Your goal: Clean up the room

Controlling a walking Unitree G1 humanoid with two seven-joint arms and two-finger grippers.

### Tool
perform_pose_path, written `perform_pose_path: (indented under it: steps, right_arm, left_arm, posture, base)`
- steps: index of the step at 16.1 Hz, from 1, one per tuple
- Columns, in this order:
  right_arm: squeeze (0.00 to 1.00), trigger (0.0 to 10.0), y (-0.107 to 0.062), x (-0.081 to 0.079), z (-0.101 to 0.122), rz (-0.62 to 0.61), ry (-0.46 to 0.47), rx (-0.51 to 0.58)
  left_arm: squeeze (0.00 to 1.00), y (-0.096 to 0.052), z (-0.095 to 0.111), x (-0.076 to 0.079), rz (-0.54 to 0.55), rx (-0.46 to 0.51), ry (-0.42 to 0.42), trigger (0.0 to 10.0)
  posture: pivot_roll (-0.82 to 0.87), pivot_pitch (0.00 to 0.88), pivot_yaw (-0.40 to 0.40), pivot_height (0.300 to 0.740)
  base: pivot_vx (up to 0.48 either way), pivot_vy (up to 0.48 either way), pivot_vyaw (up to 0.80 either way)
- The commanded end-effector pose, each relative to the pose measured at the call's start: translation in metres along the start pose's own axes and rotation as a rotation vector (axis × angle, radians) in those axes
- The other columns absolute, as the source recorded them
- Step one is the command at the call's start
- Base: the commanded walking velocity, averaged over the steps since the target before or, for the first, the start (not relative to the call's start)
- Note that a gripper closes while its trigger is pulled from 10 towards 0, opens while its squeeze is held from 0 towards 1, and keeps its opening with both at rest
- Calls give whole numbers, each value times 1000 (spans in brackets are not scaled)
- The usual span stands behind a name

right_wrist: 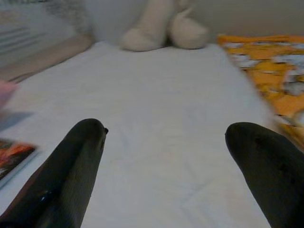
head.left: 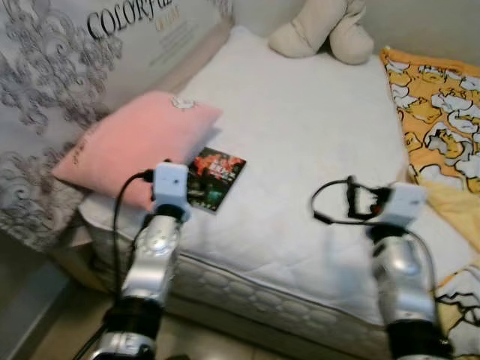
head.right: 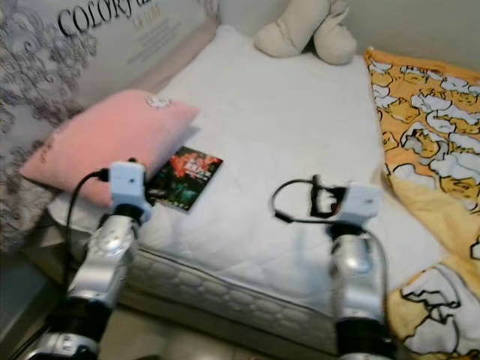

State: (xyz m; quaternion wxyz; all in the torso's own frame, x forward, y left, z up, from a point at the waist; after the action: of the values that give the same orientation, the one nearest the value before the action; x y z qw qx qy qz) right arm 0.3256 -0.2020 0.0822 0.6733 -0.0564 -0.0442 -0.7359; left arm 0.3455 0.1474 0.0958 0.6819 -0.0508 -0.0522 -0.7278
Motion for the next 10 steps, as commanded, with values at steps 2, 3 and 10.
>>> perform_pose_path:
  steps: [2, 3, 10]
  right_arm:
    - [0, 10000, -2, 1, 4, 6, -35, 22]
    - [0, 10000, -6, -2, 3, 12, -42, 25]
    - [0, 10000, -10, -13, -2, 58, -95, 15]
  left_arm:
    - [0, 2, 7, 9, -39, 23, -26, 10000]
    - [0, 0, 7, 8, -49, 25, -24, 10000]
    - [0, 0, 2, 9, -81, -4, -20, 10000]
  posture:
    - [-32, 0, -34, 740]
    - [-34, 0, -32, 740]
    - [-16, 0, -29, 740]
  base:
    - [251, -405, 0]
    - [255, -405, 0]
    - [84, -106, -371]
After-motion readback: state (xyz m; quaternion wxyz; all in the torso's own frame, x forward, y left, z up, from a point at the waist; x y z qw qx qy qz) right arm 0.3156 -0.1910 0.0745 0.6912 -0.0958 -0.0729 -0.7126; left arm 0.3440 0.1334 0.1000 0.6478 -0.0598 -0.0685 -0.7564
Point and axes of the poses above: a point about 5 cm out from each wrist's last joint towards the gripper, its own y axis pointing out of the wrist towards the gripper, its own z axis along the axis of the wrist's last joint, x = y × z, the point moved 3 cm from there along y, pointing out of the wrist towards the gripper, and after that the axes turned 13 degrees about -y, right-handed, at the moved point
